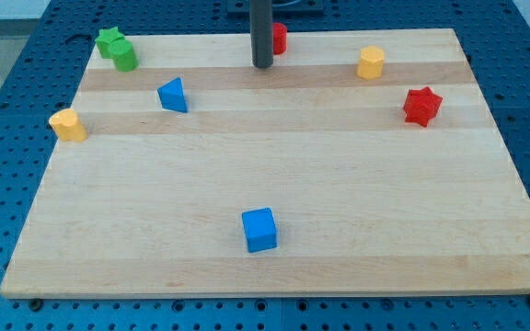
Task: Push the red circle towards the top right side of the board
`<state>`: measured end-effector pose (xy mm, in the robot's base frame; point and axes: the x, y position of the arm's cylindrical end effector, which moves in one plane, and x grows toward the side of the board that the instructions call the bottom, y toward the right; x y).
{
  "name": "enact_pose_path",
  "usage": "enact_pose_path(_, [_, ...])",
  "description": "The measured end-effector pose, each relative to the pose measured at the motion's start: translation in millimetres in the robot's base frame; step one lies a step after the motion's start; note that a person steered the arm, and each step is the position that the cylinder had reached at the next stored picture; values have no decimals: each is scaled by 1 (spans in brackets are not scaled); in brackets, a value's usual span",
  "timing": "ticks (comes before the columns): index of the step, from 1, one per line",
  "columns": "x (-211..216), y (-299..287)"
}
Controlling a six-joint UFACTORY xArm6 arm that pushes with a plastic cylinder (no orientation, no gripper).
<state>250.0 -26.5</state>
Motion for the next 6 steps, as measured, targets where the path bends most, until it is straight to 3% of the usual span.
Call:
enact_pose_path(3, [-30,-68])
enact_pose_path(6, [-46,54])
